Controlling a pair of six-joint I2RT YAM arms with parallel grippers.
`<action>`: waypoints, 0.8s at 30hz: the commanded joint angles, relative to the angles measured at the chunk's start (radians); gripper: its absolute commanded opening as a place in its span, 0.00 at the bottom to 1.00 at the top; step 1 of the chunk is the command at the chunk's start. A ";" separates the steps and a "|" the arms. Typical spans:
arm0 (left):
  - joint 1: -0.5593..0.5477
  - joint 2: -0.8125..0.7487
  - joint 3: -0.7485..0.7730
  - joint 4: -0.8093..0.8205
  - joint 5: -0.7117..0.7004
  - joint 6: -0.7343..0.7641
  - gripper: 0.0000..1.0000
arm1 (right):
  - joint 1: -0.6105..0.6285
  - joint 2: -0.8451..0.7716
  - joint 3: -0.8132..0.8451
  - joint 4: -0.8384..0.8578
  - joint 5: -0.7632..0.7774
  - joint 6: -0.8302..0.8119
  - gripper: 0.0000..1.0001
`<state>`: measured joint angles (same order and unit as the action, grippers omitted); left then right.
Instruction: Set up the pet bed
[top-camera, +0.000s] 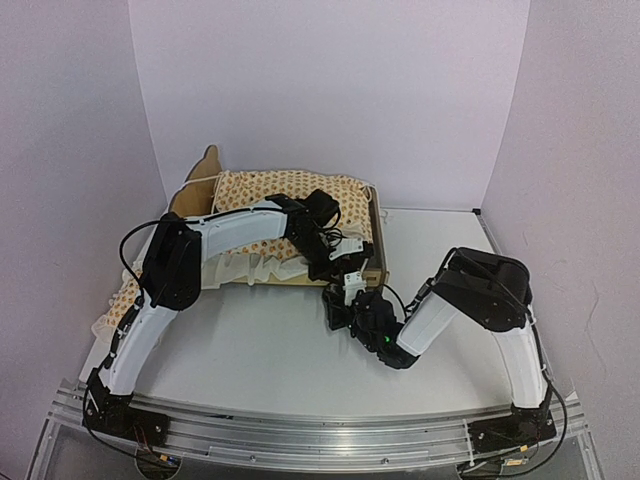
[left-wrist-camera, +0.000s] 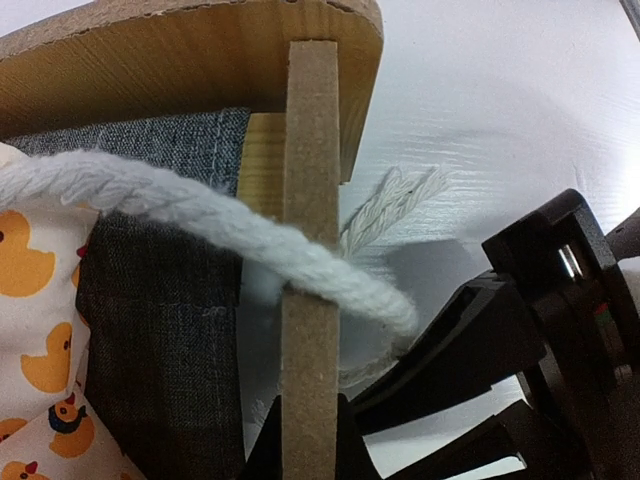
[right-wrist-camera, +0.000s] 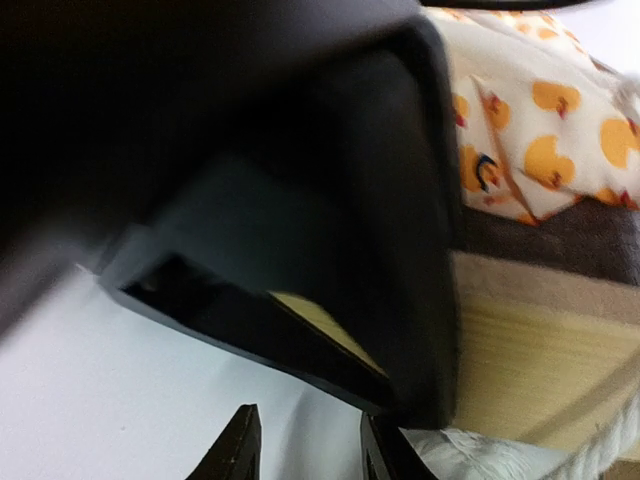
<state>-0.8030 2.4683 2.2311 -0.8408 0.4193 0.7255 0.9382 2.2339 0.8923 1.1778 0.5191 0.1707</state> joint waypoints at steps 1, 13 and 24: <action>-0.013 -0.067 0.033 0.114 0.164 -0.113 0.00 | -0.016 0.038 0.058 -0.044 0.085 0.007 0.37; -0.015 -0.074 0.035 0.109 0.208 -0.138 0.00 | -0.019 0.119 0.129 -0.080 0.115 0.073 0.36; -0.015 -0.073 0.015 0.112 0.220 -0.159 0.00 | -0.022 0.130 0.173 -0.092 -0.039 0.037 0.13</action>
<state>-0.7985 2.4683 2.2311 -0.8483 0.4335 0.7090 0.9057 2.3358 1.0101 1.1085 0.6110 0.2438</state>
